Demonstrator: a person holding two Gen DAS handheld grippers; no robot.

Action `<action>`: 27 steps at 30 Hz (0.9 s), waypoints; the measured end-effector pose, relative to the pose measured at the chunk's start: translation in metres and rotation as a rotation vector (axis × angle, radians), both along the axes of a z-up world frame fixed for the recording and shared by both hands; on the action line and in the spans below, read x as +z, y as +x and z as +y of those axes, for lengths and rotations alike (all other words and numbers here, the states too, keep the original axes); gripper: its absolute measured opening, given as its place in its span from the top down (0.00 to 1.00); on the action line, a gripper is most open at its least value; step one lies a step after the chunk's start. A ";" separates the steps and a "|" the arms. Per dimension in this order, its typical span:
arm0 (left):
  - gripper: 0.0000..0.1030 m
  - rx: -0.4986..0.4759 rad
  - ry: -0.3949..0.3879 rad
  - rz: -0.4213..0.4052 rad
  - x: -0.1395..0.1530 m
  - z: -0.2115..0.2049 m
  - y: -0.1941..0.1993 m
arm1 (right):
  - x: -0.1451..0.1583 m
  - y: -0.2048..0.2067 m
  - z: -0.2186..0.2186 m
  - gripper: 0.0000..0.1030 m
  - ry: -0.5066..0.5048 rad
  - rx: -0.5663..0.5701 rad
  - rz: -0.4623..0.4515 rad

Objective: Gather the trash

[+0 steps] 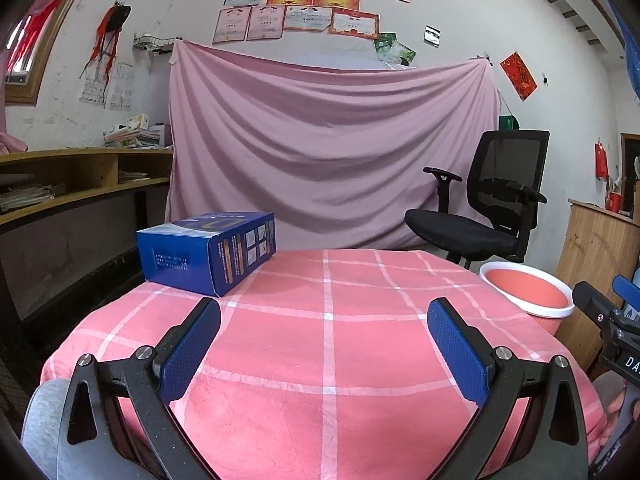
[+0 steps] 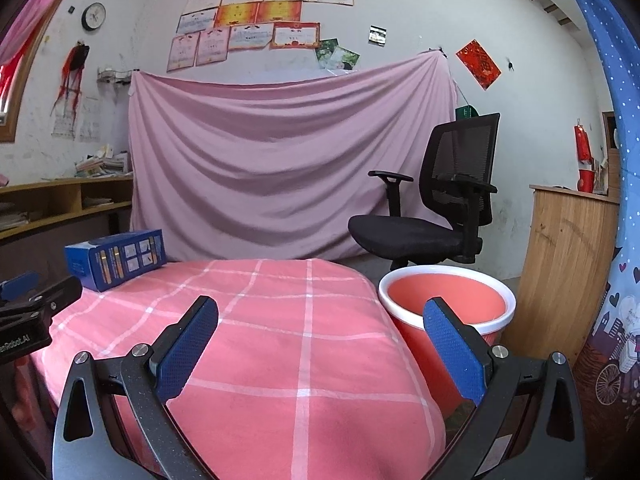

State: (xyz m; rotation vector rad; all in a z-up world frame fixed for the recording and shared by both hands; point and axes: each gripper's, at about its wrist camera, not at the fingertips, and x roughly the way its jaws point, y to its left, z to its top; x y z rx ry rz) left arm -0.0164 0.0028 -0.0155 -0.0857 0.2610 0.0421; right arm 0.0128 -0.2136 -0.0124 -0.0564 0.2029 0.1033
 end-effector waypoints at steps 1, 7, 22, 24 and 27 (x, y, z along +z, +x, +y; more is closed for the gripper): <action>0.02 -0.002 0.002 0.001 0.000 0.000 0.000 | 0.000 0.000 0.000 0.00 -0.001 0.000 0.002; 0.02 -0.009 0.005 0.002 -0.003 0.000 0.001 | -0.001 0.000 -0.001 0.00 0.005 -0.001 0.007; 0.02 -0.004 0.003 0.000 -0.003 -0.001 0.001 | -0.001 0.001 -0.003 0.00 0.012 -0.002 0.007; 0.02 -0.003 0.003 0.000 -0.003 -0.001 0.001 | -0.001 0.001 -0.003 0.00 0.012 -0.002 0.007; 0.02 -0.001 0.002 0.000 -0.003 -0.001 0.001 | -0.001 0.001 -0.002 0.00 0.013 -0.001 0.009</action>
